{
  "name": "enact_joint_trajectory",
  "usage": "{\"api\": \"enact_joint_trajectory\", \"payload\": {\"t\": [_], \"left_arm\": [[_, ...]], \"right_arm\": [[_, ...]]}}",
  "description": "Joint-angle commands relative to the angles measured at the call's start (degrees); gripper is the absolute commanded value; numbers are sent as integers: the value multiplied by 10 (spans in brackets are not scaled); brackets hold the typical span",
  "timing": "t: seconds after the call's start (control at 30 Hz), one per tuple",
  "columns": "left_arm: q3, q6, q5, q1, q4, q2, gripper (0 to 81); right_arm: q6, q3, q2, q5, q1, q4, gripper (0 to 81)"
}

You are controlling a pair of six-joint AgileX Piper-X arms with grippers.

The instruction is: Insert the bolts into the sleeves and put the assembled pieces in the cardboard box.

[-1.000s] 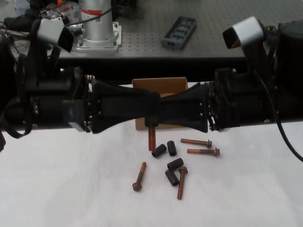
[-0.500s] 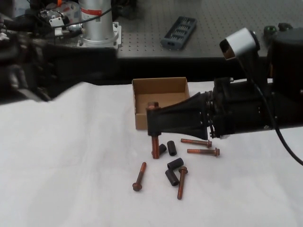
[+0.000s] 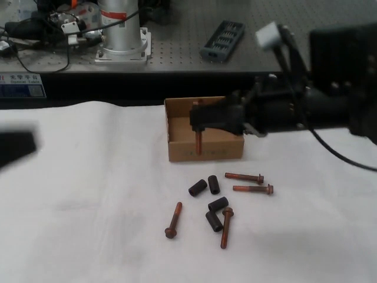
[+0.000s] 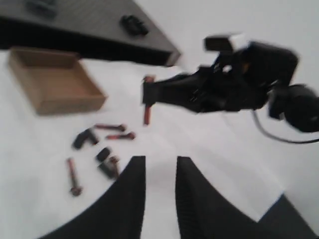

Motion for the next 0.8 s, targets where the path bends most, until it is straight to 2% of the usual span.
{"api": "enact_joint_trajectory", "payload": {"t": [0.0,0.1,0.53,0.77], "left_arm": [[-2,55,-129,1,183,-69,84],[-2,57,-165,1,243,-102,43],[-2,57,-147,1,264,-115,41],[-2,57,-146,1,264,-115,41]], "right_arm": [[-25,-37,11,20,-6,20,19],[-26,-98,79,33,-16,25,19],[-30,-459,386,130,-72,191,19],[-43,-524,439,188,-78,234,17]]}}
